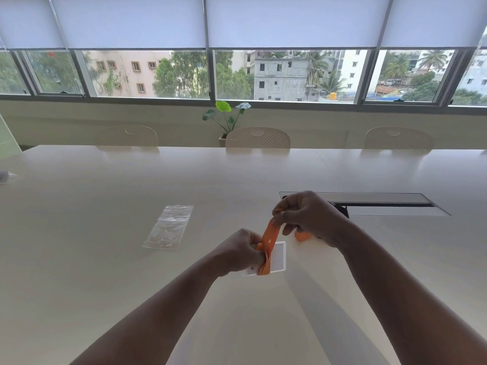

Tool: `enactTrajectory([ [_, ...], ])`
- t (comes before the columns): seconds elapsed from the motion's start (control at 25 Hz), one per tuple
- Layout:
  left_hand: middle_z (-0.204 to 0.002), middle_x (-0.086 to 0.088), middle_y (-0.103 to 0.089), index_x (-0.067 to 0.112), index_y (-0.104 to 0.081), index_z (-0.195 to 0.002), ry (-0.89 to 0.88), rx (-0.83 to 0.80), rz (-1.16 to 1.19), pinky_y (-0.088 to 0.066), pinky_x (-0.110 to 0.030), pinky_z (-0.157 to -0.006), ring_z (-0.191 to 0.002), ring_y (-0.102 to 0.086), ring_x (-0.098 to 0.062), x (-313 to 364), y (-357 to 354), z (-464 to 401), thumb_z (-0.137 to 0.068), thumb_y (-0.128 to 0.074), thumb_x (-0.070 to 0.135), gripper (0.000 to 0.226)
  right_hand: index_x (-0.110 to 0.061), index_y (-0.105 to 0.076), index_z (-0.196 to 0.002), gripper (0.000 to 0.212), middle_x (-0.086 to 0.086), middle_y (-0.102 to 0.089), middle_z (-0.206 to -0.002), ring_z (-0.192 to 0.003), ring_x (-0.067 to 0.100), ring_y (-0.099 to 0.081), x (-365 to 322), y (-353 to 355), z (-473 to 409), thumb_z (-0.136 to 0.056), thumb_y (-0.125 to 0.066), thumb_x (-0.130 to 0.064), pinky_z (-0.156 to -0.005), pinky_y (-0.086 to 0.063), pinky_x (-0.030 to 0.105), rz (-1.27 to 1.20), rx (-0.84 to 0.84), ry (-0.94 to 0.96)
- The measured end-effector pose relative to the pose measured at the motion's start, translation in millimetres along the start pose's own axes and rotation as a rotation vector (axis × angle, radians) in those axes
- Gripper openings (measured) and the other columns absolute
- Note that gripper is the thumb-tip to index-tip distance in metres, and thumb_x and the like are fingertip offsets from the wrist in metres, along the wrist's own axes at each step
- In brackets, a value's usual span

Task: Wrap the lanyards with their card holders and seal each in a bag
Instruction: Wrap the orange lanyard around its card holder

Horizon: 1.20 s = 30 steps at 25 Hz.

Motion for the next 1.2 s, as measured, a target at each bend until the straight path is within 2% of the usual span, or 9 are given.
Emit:
enactTrajectory([
  [0.08, -0.082, 0.021, -0.074, 0.033, -0.073, -0.080, 0.007, -0.024, -0.011, -0.056, -0.024, -0.077, -0.088, -0.071, -0.011, 0.0, -2.3, -0.2, -0.081, -0.075, 0.023, 0.011, -0.020, -0.074, -0.084, 0.012, -0.012, -0.071, -0.065, -0.051, 0.000, -0.058, -5.0, -2.5, 0.3, -0.094, -0.067, -0.018, -0.052, -0.044, 0.019, 0.271, 0.095, 0.061],
  [0.2, -0.084, 0.015, -0.076, 0.030, -0.076, -0.085, -0.005, -0.030, -0.018, -0.058, -0.025, -0.078, -0.086, -0.073, -0.012, 0.8, -1.7, -1.3, -0.082, -0.073, 0.019, 0.011, -0.025, -0.067, -0.083, 0.016, -0.015, -0.059, -0.062, -0.054, 0.002, -0.051, -7.5, -4.1, 0.7, -0.097, -0.059, -0.024, -0.050, -0.036, 0.020, 0.499, 0.167, 0.099],
  [0.4, -0.088, 0.003, -0.077, 0.019, -0.080, -0.096, -0.003, -0.029, -0.024, -0.061, -0.038, -0.086, -0.085, -0.072, -0.019, 2.4, -1.1, 1.8, -0.078, -0.070, 0.016, 0.021, -0.017, -0.070, -0.097, 0.023, 0.003, -0.062, -0.065, -0.056, 0.014, -0.051, 2.3, -5.3, -4.1, -0.093, -0.050, -0.005, -0.046, -0.039, 0.023, 0.045, 0.091, -0.045],
  [0.56, -0.092, 0.003, -0.076, 0.022, -0.076, -0.093, 0.016, -0.039, -0.009, -0.061, -0.035, -0.087, -0.090, -0.073, -0.018, 1.7, 1.8, 1.4, -0.083, -0.074, 0.018, 0.011, -0.009, -0.074, -0.099, 0.012, 0.011, -0.078, -0.089, -0.078, 0.019, -0.074, 2.5, 7.8, -1.3, -0.088, -0.070, -0.005, -0.063, -0.056, 0.023, -0.096, -0.143, -0.029],
  [0.68, -0.092, 0.005, -0.077, 0.022, -0.076, -0.095, 0.031, -0.053, -0.006, -0.061, -0.033, -0.086, -0.090, -0.074, -0.018, 2.4, 3.8, 2.3, -0.084, -0.074, 0.019, 0.012, -0.015, -0.074, -0.100, 0.023, 0.006, -0.079, -0.090, -0.087, 0.017, -0.077, -0.6, 7.9, 0.8, -0.081, -0.080, -0.004, -0.070, -0.058, 0.025, 0.081, -0.178, 0.040],
  [0.8, -0.095, 0.008, -0.077, 0.018, -0.077, -0.112, 0.024, -0.093, 0.001, -0.061, -0.033, -0.088, -0.090, -0.075, -0.016, 5.1, 3.1, 3.9, -0.085, -0.073, 0.021, 0.027, -0.029, -0.074, -0.080, 0.010, -0.009, -0.075, -0.075, -0.069, 0.005, -0.069, -9.0, 5.7, -0.8, -0.084, -0.077, -0.021, -0.063, -0.057, 0.029, 0.431, 0.025, 0.175],
  [0.88, -0.092, 0.009, -0.078, 0.021, -0.078, -0.106, -0.002, -0.112, 0.043, -0.061, -0.029, -0.083, -0.088, -0.075, -0.014, 10.4, 3.9, 6.2, -0.086, -0.074, 0.022, 0.021, -0.035, -0.069, -0.075, 0.014, -0.014, -0.069, -0.076, -0.069, 0.003, -0.062, -12.5, 4.3, -2.3, -0.089, -0.072, -0.032, -0.063, -0.048, 0.026, 0.574, 0.128, 0.243],
  [1.08, -0.075, 0.013, -0.071, 0.028, -0.078, -0.078, -0.094, -0.217, 0.124, -0.051, -0.020, -0.069, -0.069, -0.065, -0.006, 30.5, 3.4, 19.3, -0.075, -0.072, 0.024, 0.008, -0.017, -0.062, -0.090, 0.017, -0.003, -0.072, -0.075, -0.061, 0.005, -0.068, 6.8, -7.0, -11.2, -0.103, -0.056, -0.026, -0.055, -0.049, 0.021, 0.104, 0.065, 0.038],
  [1.2, -0.081, 0.002, -0.068, 0.013, -0.076, -0.090, -0.139, -0.216, 0.139, -0.052, -0.029, -0.075, -0.074, -0.060, -0.012, 37.3, 2.6, 20.4, -0.072, -0.071, 0.020, 0.020, -0.014, -0.059, -0.090, 0.018, 0.001, -0.067, -0.069, -0.055, 0.009, -0.064, 26.5, -17.1, -17.3, -0.104, -0.055, -0.024, -0.051, -0.050, 0.024, -0.064, 0.111, -0.024],
])
Point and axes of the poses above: each hand's wrist, its own z-axis away from the middle knuckle, its own y-axis out of the back of the hand, x = y × z, the point moved 2 cm from there along -z, towards the middle knuckle
